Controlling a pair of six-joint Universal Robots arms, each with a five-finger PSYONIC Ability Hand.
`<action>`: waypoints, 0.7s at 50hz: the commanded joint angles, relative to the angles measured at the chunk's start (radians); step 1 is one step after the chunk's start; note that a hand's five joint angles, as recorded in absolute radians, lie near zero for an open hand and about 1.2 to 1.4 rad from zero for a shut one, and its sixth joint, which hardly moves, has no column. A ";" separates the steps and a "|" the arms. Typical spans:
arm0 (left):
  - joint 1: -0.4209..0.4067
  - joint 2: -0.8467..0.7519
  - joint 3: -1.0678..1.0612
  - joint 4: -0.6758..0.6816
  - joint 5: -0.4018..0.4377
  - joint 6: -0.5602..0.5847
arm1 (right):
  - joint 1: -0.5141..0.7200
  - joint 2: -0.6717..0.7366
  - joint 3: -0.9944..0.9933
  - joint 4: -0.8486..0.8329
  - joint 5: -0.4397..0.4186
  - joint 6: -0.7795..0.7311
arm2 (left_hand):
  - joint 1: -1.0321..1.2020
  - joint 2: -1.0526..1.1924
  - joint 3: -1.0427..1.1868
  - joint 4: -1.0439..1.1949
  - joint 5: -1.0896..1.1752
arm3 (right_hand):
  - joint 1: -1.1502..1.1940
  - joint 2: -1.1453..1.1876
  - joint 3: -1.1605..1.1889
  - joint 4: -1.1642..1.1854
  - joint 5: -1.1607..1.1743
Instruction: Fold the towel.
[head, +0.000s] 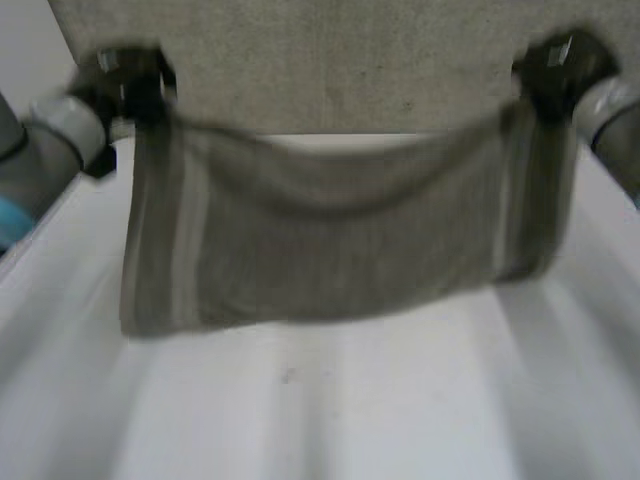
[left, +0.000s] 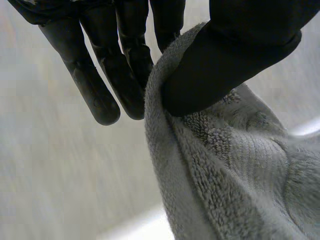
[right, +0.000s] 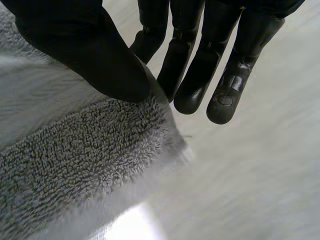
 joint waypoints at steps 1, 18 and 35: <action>-0.048 0.083 0.199 0.316 -0.053 -0.017 | 0.013 -0.161 0.001 -0.443 0.013 0.136 | 0.203 0.178 0.179 0.179 0.191 | 0.004 0.182 0.181 0.180 0.187; 0.050 0.109 -0.280 0.469 -0.064 -0.221 | 0.001 -0.168 0.311 -0.238 -0.105 0.137 | 0.203 0.178 0.179 0.179 0.191 | 0.004 0.182 0.181 0.180 0.187; 0.077 0.026 -0.789 0.719 0.129 -0.200 | -0.072 -0.042 0.581 -0.063 -0.151 -0.076 | 0.203 0.178 0.179 0.179 0.191 | 0.004 0.182 0.181 0.180 0.187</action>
